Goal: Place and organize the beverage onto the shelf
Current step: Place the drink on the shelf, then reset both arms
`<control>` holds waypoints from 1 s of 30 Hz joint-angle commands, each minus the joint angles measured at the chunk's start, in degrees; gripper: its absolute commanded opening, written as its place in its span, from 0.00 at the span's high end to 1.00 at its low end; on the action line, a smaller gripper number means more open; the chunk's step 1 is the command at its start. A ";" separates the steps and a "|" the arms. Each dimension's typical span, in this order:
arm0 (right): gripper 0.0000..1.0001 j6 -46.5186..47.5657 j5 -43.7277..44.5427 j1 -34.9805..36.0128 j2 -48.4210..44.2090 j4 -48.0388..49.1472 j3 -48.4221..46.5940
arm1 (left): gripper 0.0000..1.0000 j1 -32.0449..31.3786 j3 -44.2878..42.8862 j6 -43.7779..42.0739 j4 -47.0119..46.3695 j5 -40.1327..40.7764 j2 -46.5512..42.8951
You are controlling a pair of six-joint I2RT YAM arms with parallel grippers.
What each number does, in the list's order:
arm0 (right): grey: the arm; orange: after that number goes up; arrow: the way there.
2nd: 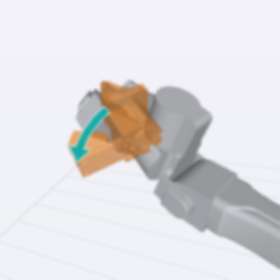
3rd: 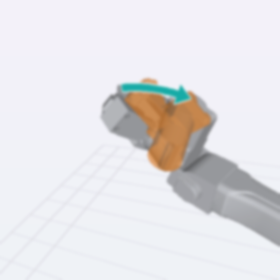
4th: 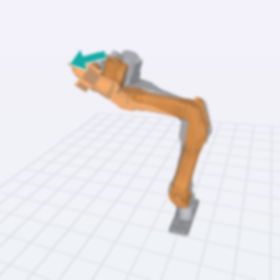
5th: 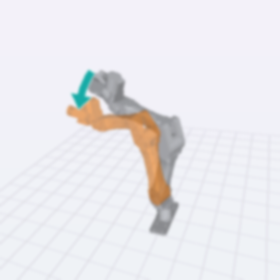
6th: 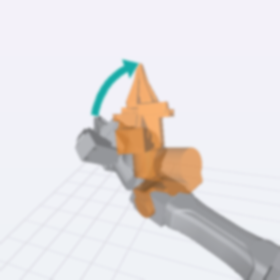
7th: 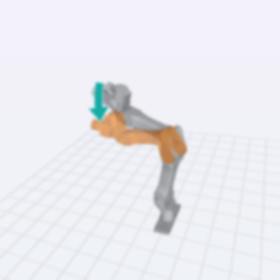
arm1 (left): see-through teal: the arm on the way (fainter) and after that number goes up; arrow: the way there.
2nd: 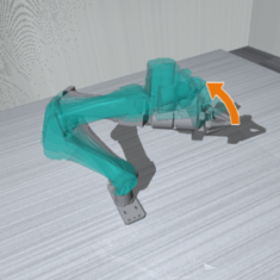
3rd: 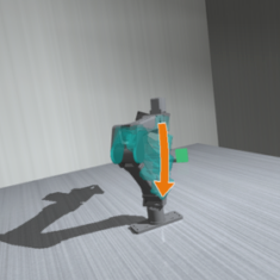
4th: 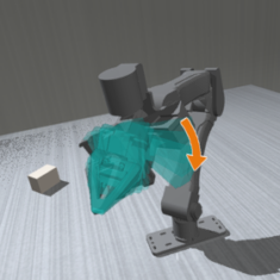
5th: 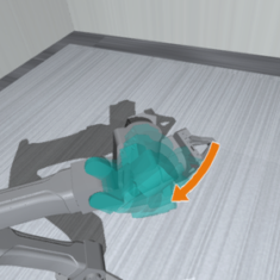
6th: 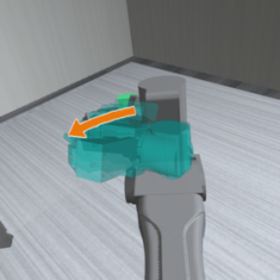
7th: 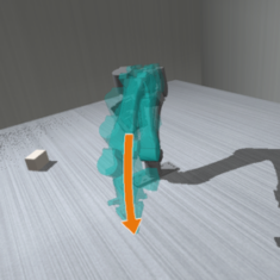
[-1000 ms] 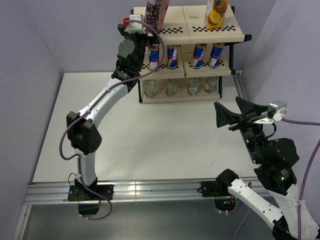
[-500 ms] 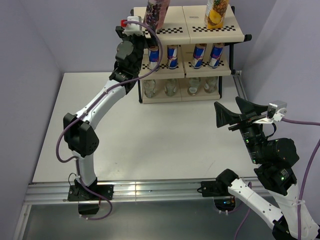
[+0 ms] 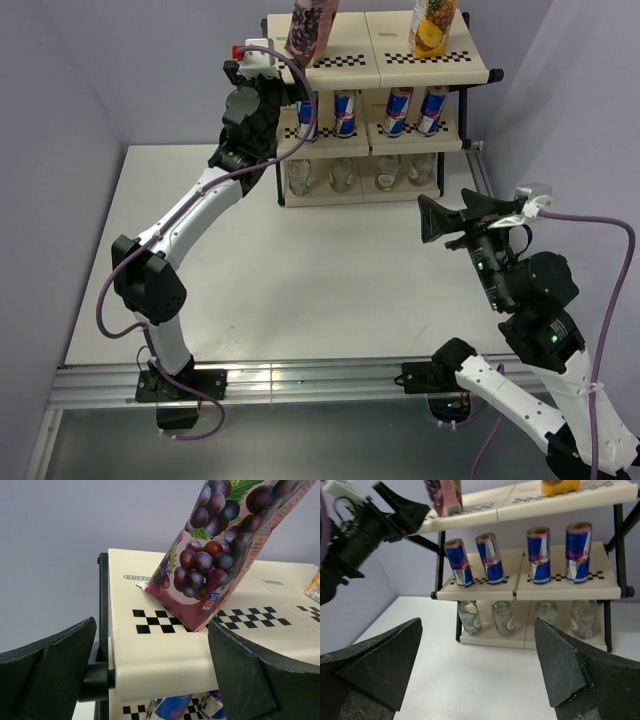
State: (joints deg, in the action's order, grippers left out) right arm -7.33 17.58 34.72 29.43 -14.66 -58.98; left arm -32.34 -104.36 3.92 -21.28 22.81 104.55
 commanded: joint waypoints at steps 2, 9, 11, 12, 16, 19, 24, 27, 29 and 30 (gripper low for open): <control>0.00 -1.72 4.03 -0.18 4.92 -3.53 -4.74 | 0.01 -0.09 0.29 3.02 3.34 2.06 -5.49; 0.00 -3.39 8.69 -0.27 10.29 -7.57 -6.76 | 0.00 -0.27 4.41 6.71 13.71 11.55 -15.51; 0.00 -4.26 8.96 -0.35 11.61 -8.28 -6.94 | 0.01 -0.27 7.23 7.68 17.39 14.88 -19.45; 0.00 -4.44 9.57 -0.35 12.05 -8.89 -7.02 | 0.01 -0.27 8.02 8.03 19.06 15.85 -20.69; 0.00 -5.58 12.46 -0.53 13.63 -10.65 -6.85 | 0.00 -0.27 11.10 10.84 28.91 20.69 -25.97; 0.00 -6.99 13.09 -0.71 13.29 -11.27 -5.80 | 0.01 -0.18 13.30 14.25 38.13 25.00 -29.75; 0.00 -8.31 14.67 -0.79 10.48 -13.46 -3.25 | 0.00 -0.09 19.96 19.62 50.86 25.36 -37.13; 0.00 -8.84 17.83 -0.71 8.81 -16.10 -2.11 | 0.01 -0.01 24.27 21.91 55.80 25.44 -41.35; 0.00 -8.84 19.06 -0.71 6.79 -17.59 -1.05 | 0.01 -0.01 26.47 22.35 57.31 25.27 -44.77; 0.00 -9.01 19.33 -0.71 6.08 -18.21 -0.87 | 0.01 -0.01 28.66 22.27 57.83 25.09 -45.92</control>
State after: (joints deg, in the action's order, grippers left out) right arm -15.11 32.69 34.44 37.76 -30.41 -60.75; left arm -32.42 -78.70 23.33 30.39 46.70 62.98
